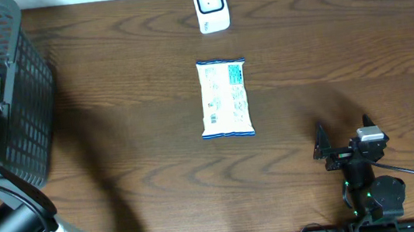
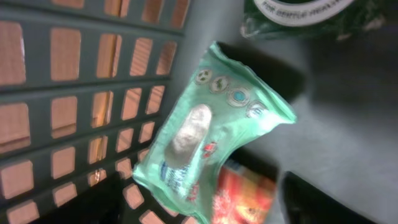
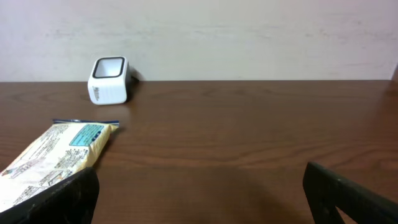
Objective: Scan the item barcode
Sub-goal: 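Reach the left gripper into the basket and grasp the green tissue pack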
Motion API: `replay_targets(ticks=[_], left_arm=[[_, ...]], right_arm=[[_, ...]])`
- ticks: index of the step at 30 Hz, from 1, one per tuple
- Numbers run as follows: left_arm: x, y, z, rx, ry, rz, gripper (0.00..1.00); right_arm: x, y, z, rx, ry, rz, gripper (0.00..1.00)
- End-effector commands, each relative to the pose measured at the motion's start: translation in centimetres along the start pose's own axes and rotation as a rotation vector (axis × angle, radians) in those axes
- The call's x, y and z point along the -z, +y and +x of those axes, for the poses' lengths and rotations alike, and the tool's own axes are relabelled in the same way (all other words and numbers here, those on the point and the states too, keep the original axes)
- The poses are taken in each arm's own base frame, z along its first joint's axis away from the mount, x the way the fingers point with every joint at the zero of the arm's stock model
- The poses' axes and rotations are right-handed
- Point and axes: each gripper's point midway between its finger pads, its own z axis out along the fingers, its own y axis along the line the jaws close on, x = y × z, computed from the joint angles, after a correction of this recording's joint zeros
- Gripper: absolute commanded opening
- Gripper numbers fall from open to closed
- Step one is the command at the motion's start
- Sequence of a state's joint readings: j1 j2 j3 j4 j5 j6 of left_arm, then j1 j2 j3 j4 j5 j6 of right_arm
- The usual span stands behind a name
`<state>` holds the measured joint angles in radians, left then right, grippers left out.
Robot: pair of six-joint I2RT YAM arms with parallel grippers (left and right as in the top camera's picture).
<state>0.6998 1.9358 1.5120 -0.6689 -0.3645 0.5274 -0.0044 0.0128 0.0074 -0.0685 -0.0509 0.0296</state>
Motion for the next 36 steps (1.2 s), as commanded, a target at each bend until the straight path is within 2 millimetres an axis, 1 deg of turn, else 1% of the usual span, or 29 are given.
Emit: replay_targets(ticks=[1,4,5,9,10,12,14,16,17,18,20,21,23,24,25,26,27,29,30,32,34,35,36], left_arm=[[-0.9,0.1,0.6,-0.070,-0.003,0.051,0.71],[-1.2,-0.3,0.6,-0.083,-0.011,0.083,0.72],[-1.6,-0.5,0.7,-0.118,-0.004,0.087,0.72],[-2.9,-1.3,1.2,-0.137,0.026,0.106,0.72],[-3.5,-1.7,1.3,-0.143,0.039,0.114,0.79],[-4.2,-2.1,1.5,-0.148,0.052,0.117,0.79],[-4.7,-1.7,1.3,-0.143,0.054,0.090,0.79],[-5.3,-0.9,0.9,-0.125,0.044,0.052,0.77],[-5.5,-0.7,1.0,-0.119,0.043,0.049,0.70],[-5.7,-0.6,1.1,-0.116,0.047,0.050,0.68],[-6.3,-0.3,1.6,-0.101,0.060,0.054,0.59],[-6.7,-0.4,1.9,-0.093,0.062,0.075,0.49],[-7.1,-0.9,2.3,-0.052,0.057,0.131,0.35],[-7.2,-0.8,2.4,-0.015,0.053,0.143,0.30],[-7.3,-0.5,2.5,-0.003,0.053,0.139,0.21],[-7.2,-0.4,2.5,-0.001,0.051,0.137,0.19],[-7.0,-0.2,2.3,0.011,0.044,0.132,0.09],[-6.5,0.4,1.7,0.077,0.021,0.116,0.08],[-6.0,0.8,1.0,0.133,-0.004,0.108,0.08],[-3.9,1.9,-1.0,0.246,-0.086,0.099,0.07],[-0.4,2.3,-3.8,0.345,-0.221,0.154,0.07],[1.7,2.3,-5.1,0.380,-0.296,0.196,0.07],[4.3,2.6,-6.6,0.434,-0.384,0.241,0.07]], right_arm=[[0.0,-0.3,0.1,0.000,0.002,0.012,0.99],[0.0,-0.3,0.1,0.000,0.001,0.012,0.99],[0.0,-0.3,0.1,0.000,0.002,0.012,0.99],[0.0,-0.3,0.1,0.000,0.002,0.012,0.99],[0.0,-0.3,0.1,0.000,0.002,0.012,0.99],[0.0,-0.3,0.1,0.000,0.002,0.012,0.99],[0.0,-0.3,0.1,0.000,0.002,0.012,0.99],[0.0,-0.3,0.1,0.000,0.002,0.012,0.99],[0.0,-0.3,0.1,0.000,0.002,0.012,0.99],[0.0,-0.3,0.1,0.000,0.002,0.012,0.99],[0.0,-0.3,0.1,0.000,0.002,0.012,0.99],[0.0,-0.3,0.1,0.000,0.002,0.012,0.99],[0.0,-0.3,0.1,0.000,0.001,0.012,0.99],[0.0,-0.3,0.1,0.000,0.002,0.012,0.99],[0.0,-0.3,0.1,0.000,0.002,0.012,0.99],[0.0,-0.3,0.1,0.000,0.002,0.012,0.99],[0.0,-0.3,0.1,0.000,0.001,0.012,0.99],[0.0,-0.3,0.1,0.000,0.002,0.012,0.99],[0.0,-0.3,0.1,0.000,0.002,0.012,0.99],[0.0,-0.3,0.1,0.000,0.002,0.012,0.99],[0.0,-0.3,0.1,0.000,0.002,0.012,0.99],[0.0,-0.3,0.1,0.000,0.002,0.012,0.99],[0.0,-0.3,0.1,0.000,0.002,0.012,0.99]])
